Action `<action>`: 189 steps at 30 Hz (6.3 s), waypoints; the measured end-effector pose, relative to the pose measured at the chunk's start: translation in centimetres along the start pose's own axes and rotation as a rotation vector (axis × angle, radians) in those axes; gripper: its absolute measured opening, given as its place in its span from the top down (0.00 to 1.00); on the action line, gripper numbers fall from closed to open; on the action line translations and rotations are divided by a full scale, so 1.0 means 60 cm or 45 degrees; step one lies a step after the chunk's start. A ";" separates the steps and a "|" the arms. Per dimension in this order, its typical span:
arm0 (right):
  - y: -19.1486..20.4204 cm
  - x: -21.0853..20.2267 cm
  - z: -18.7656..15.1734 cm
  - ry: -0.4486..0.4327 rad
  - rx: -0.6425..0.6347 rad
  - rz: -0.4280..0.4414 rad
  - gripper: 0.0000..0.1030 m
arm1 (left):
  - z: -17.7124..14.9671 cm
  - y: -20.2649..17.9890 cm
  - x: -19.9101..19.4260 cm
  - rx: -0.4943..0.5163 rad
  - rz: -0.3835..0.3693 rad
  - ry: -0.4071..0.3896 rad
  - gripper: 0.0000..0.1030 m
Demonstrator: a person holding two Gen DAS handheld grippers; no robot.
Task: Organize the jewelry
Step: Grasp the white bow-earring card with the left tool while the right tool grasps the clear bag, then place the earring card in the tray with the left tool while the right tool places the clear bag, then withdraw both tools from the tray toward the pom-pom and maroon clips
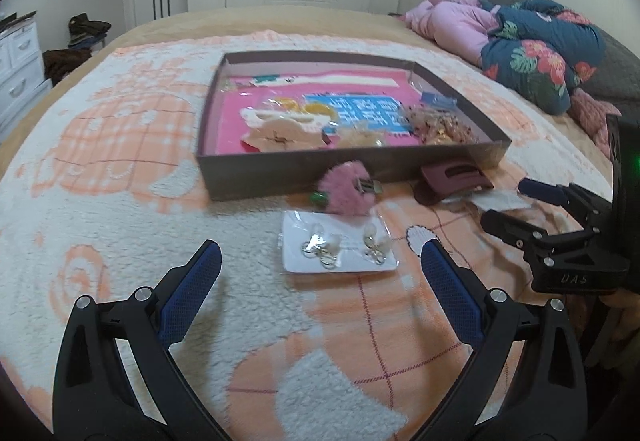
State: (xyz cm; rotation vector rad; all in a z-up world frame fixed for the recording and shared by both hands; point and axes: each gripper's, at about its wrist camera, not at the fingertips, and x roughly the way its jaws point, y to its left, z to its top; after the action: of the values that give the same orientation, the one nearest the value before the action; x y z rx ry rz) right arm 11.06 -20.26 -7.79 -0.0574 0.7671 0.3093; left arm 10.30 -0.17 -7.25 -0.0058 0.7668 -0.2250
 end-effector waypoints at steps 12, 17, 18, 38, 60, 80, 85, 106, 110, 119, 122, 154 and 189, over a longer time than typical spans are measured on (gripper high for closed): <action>-0.018 0.005 -0.001 0.008 0.047 0.045 0.28 | 0.012 -0.017 0.048 0.038 0.030 0.050 0.11; -0.022 -0.002 -0.003 0.006 0.047 0.054 0.29 | 0.009 -0.016 0.049 0.047 0.034 0.064 0.32; -0.022 -0.004 -0.004 0.007 0.046 0.057 0.30 | 0.009 -0.015 0.047 0.050 0.039 0.064 0.36; 0.016 -0.077 0.001 -0.081 -0.026 0.157 0.30 | 0.013 0.021 -0.030 -0.071 -0.040 -0.043 0.49; 0.022 -0.074 0.068 -0.182 -0.066 0.146 0.30 | 0.092 0.054 -0.038 -0.131 -0.020 -0.172 0.49; -0.025 -0.027 0.122 -0.228 -0.041 0.012 0.30 | 0.167 0.039 0.031 -0.113 -0.046 -0.173 0.49; -0.042 -0.009 0.136 -0.223 -0.035 -0.024 0.30 | 0.178 0.037 0.050 -0.106 -0.046 -0.160 0.49; -0.047 0.063 0.168 -0.131 -0.037 -0.010 0.30 | 0.200 0.051 0.112 -0.109 -0.005 -0.086 0.49; -0.029 0.072 0.165 -0.110 -0.069 0.024 0.30 | 0.202 0.057 0.124 -0.114 0.003 -0.067 0.49; 0.015 0.083 0.153 -0.068 -0.152 0.090 0.30 | 0.199 0.067 0.141 -0.129 0.011 -0.040 0.49; 0.020 0.084 0.150 -0.058 -0.154 0.102 0.29 | 0.199 0.067 0.142 -0.128 0.006 -0.035 0.49; -0.017 -0.019 0.103 -0.179 -0.031 0.046 0.09 | 0.188 0.058 0.080 -0.149 0.006 -0.110 0.19; -0.019 -0.134 0.068 -0.371 -0.051 0.029 0.07 | 0.097 0.022 -0.084 -0.077 0.049 -0.288 0.11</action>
State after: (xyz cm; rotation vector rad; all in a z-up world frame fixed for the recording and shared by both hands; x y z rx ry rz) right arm 8.69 -22.70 0.65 -0.0400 0.4726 0.3461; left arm 11.05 1.69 0.32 -0.0731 0.5474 -0.1615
